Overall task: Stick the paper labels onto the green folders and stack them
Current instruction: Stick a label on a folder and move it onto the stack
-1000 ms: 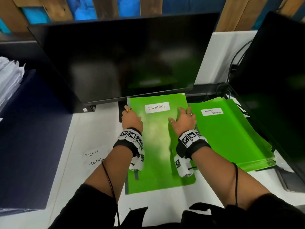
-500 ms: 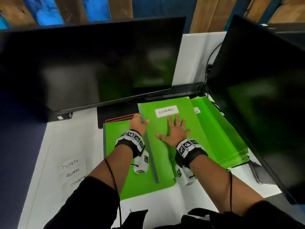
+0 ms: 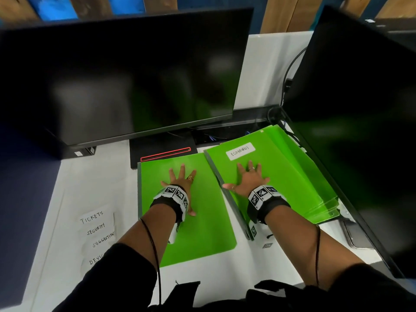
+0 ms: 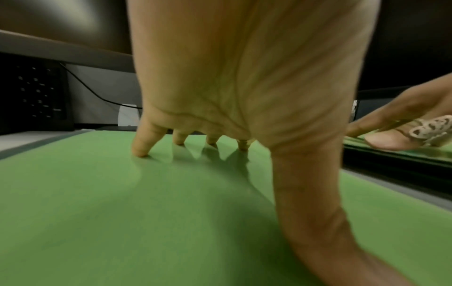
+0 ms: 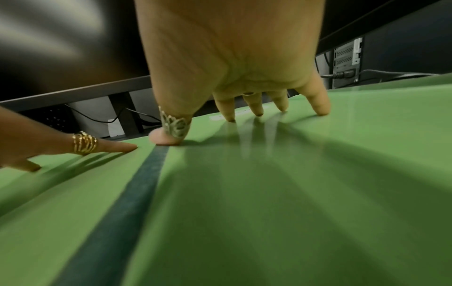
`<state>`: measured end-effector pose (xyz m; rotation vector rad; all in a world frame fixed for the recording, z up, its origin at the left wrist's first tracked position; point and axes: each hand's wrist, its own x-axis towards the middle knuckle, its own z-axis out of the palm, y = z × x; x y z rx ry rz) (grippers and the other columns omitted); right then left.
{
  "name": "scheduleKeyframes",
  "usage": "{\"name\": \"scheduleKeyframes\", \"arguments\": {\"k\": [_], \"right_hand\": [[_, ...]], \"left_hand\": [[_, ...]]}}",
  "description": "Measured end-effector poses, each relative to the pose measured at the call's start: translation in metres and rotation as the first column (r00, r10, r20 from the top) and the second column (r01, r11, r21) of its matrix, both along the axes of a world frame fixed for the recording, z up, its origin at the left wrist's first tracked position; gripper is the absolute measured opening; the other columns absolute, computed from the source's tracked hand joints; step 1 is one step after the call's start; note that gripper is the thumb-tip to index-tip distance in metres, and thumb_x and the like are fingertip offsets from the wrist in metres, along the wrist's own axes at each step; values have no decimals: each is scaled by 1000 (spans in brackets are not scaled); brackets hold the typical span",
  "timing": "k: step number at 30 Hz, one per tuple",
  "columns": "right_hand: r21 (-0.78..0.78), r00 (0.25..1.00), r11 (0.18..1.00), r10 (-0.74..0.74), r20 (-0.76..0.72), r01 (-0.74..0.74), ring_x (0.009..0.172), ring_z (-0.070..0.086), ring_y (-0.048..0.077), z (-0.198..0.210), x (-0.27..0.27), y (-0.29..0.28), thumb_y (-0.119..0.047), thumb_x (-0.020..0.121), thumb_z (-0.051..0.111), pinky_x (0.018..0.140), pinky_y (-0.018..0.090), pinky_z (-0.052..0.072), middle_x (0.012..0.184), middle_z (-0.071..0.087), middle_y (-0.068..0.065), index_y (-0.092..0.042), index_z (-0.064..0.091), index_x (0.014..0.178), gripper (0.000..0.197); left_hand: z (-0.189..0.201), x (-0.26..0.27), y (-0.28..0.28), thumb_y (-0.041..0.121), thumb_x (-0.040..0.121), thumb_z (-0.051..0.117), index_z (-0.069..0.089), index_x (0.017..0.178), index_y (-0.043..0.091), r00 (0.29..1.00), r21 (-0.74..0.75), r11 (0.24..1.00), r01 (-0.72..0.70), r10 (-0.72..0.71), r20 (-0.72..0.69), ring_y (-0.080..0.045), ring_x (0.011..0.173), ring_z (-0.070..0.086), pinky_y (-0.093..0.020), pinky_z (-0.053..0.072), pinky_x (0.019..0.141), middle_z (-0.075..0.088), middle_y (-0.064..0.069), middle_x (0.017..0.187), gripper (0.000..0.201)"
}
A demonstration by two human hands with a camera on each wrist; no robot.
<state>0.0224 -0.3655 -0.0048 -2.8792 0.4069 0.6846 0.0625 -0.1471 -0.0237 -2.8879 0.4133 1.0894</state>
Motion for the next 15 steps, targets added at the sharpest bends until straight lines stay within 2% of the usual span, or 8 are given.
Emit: {"name": "scheduleKeyframes", "arguments": {"k": [2,7,9,11,13,15], "right_hand": [[-8,999,1000,-13,-37,13,144,-6,39,-4,1,-1,-76,76,45,106,70,15,158,-11,7,-31,0,151,98],[-33,995,995,-95,-38,93,144,-12,38,0,8,-18,-64,85,45,108,70,11,157,-16,11,-25,-7,151,93],[3,999,999,-34,15,34,144,-13,37,1,10,-21,-59,87,47,108,70,10,158,-15,10,-28,-10,150,90],[33,997,997,62,53,-64,144,-13,36,1,12,-19,-64,86,44,109,69,8,158,-14,6,-33,-7,150,87],[35,993,992,121,19,-121,144,-12,36,-2,13,-13,-67,85,42,107,69,7,158,-13,4,-36,-1,150,84],[3,991,991,135,-16,-135,145,-11,36,-5,13,-8,-59,89,44,108,69,9,158,-14,5,-36,0,150,79]], "left_hand": [[-5,-1,4,45,48,90,-18,145,40,1000,-9,1000,4,-4,17,-43,139,-23,-73,8,104,-35,-3,151,145],[-8,-1,7,45,48,89,-19,145,40,1000,-14,1000,12,-11,18,-44,138,-24,-73,7,104,-34,-3,151,146],[-9,-2,6,45,48,89,-19,145,40,1000,-18,1000,11,-11,20,-44,138,-25,-73,6,103,-35,-3,151,146],[-9,-2,5,44,48,89,-19,145,40,1000,-12,1000,9,-8,20,-45,138,-24,-73,5,104,-35,-3,151,146],[-9,-2,4,44,48,90,-19,146,40,1000,-12,1000,5,-5,22,-45,138,-24,-73,5,104,-35,-4,151,146],[-7,-2,4,42,48,90,-18,146,40,1000,-12,1000,0,0,24,-44,138,-24,-73,5,104,-34,-4,151,145]]}}
